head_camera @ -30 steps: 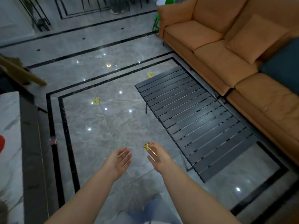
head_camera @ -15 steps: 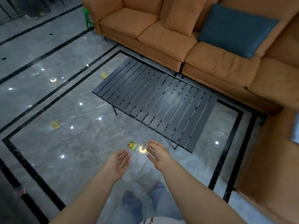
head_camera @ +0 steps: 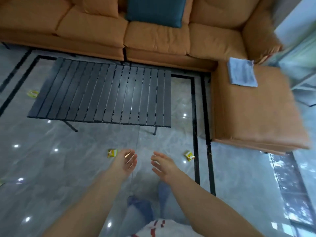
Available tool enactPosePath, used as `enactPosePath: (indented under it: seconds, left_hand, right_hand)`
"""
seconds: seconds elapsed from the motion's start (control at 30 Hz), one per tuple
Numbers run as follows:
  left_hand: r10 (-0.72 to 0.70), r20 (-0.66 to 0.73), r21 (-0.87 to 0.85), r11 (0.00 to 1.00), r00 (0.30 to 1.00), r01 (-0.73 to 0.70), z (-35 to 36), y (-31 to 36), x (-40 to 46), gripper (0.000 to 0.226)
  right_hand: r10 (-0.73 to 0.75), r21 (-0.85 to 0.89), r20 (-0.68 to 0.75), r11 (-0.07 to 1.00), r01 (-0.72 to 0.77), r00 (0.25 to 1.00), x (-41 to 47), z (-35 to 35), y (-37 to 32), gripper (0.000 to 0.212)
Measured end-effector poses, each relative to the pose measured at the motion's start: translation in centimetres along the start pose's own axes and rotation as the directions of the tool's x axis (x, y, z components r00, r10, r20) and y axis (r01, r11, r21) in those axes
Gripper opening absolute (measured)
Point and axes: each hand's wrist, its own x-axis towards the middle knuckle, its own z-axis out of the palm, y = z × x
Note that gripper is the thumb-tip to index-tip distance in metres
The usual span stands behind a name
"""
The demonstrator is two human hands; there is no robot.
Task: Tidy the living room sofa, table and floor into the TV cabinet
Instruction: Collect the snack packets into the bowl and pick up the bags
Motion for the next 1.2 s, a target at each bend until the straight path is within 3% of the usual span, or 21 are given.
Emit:
enactPosePath:
  seconds: [0.13,0.33,0.47,0.67,1.0,1.2]
  left_hand:
    - [-0.039,0.043,0.111,0.993,0.998,0.034,2.3,-2.2,-0.4,0.013]
    - [-0.086,0.082,0.159,0.985,0.993,0.072,5.9,-4.6,-0.6,0.037]
    - [-0.115,0.113,0.183,0.979,0.987,0.094,8.8,-5.7,-0.2,0.032]
    - [-0.039,0.159,0.209,0.978,0.987,0.005,14.4,-9.3,-1.5,0.024]
    - [-0.09,0.082,0.174,0.982,0.993,0.075,22.8,-20.5,-1.1,0.016]
    - [-0.076,0.071,0.122,0.99,0.995,0.067,24.9,-22.6,-0.9,0.014]
  right_hand:
    - [-0.035,0.105,-0.077,0.994,0.043,0.996,-1.1,-3.6,0.4,0.025]
    - [-0.013,0.193,-0.18,0.98,0.048,0.984,-1.9,-9.2,1.3,0.03]
    - [-0.057,0.329,-0.179,0.937,0.114,0.982,-2.0,-15.0,0.0,0.029]
    - [-0.066,0.418,-0.186,0.898,0.14,0.98,-1.4,-22.4,-2.0,0.029]
    - [-0.017,0.304,-0.176,0.95,0.07,0.984,-1.4,-35.6,-4.4,0.025]
    - [0.012,0.261,-0.221,0.964,0.047,0.975,0.5,-39.8,-6.8,0.02]
